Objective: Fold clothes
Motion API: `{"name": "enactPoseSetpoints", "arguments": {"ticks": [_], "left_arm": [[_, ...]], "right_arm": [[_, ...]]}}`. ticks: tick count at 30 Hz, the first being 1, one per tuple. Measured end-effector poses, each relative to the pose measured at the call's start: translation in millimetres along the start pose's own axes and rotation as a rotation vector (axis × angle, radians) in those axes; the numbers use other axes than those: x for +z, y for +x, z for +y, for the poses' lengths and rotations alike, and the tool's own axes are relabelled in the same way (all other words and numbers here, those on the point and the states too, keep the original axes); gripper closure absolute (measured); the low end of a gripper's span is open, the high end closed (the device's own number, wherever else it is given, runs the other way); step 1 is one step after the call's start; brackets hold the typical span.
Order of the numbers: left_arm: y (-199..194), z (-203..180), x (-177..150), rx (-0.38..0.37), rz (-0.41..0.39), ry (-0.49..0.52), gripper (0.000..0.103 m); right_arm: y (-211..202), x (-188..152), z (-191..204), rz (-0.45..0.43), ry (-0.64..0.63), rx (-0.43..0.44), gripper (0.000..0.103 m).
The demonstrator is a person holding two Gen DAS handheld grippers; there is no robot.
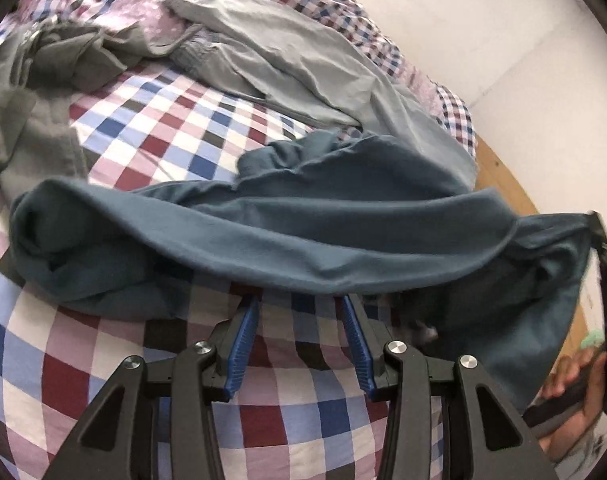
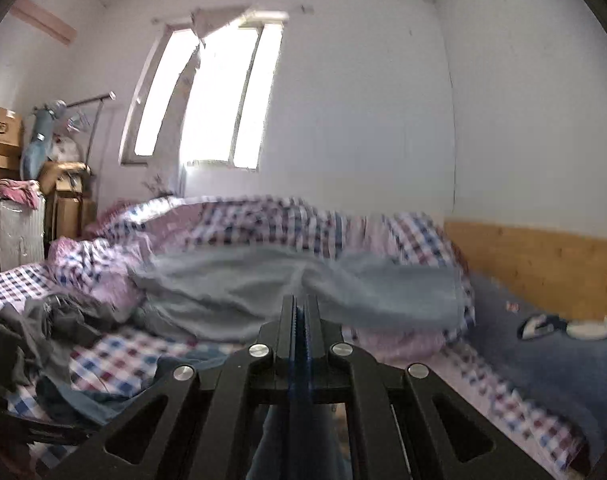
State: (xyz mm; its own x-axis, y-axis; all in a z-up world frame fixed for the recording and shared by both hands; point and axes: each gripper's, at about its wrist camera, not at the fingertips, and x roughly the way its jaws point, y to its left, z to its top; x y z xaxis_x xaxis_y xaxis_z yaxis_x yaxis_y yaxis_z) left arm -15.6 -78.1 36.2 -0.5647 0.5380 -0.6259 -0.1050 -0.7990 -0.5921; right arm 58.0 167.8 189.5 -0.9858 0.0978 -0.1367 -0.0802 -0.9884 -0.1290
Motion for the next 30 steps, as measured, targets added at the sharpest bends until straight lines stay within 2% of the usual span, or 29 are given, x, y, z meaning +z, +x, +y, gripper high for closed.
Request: {"name": "enactPoseSetpoints", "arguments": {"ticks": [2,5,7,12,16,17,18,19,20,24,26,28,30], "left_arm": [[5,-6,-3,-0.036,0.021,0.017,0.057],[11,-9,-6,-0.142,0.057,-0.022,0.057],[17,-10,-7,-0.215,0.087,-0.066,0.057],[34,-5,-9,-0.333,0.133,-0.204,0.057],[46,2,-5,-0.395,0.115,-0.295,0.057],[47,5,-4,-0.42,0.101,-0.32,0.061],[47,9,-2,-0.445,0.087,-0.345,0.085],[48,12,-1,-0.47,0.073,-0.37,0.099],[47,15,0,-0.478,0.059,-0.38,0.103],[27,13,13,-0.521,-0.028,-0.353,0.103],[9,17,22,-0.52,-0.111,-0.351,0.103],[-24,30,29,-0.527,-0.289,-0.38,0.103],[-53,43,36,-0.518,-0.421,-0.402,0.103]], "right_arm": [[13,-11,-5,0.059,0.04,0.008,0.101],[21,-17,-9,0.087,0.056,0.009,0.101],[22,-20,-10,0.086,0.063,0.012,0.101],[18,-22,-8,0.079,0.071,0.03,0.101],[13,-23,-4,0.075,0.066,0.05,0.101],[13,-24,-3,0.075,0.058,0.054,0.101],[12,-24,-1,0.076,0.05,0.058,0.101],[12,-25,0,0.076,0.042,0.061,0.101],[11,-26,1,0.077,0.034,0.065,0.101],[14,-33,2,0.1,-0.035,0.047,0.101],[18,-39,-2,0.122,-0.038,0.038,0.101],[22,-45,-8,0.147,-0.03,0.034,0.101],[25,-50,-12,0.17,-0.032,0.039,0.101]]}}
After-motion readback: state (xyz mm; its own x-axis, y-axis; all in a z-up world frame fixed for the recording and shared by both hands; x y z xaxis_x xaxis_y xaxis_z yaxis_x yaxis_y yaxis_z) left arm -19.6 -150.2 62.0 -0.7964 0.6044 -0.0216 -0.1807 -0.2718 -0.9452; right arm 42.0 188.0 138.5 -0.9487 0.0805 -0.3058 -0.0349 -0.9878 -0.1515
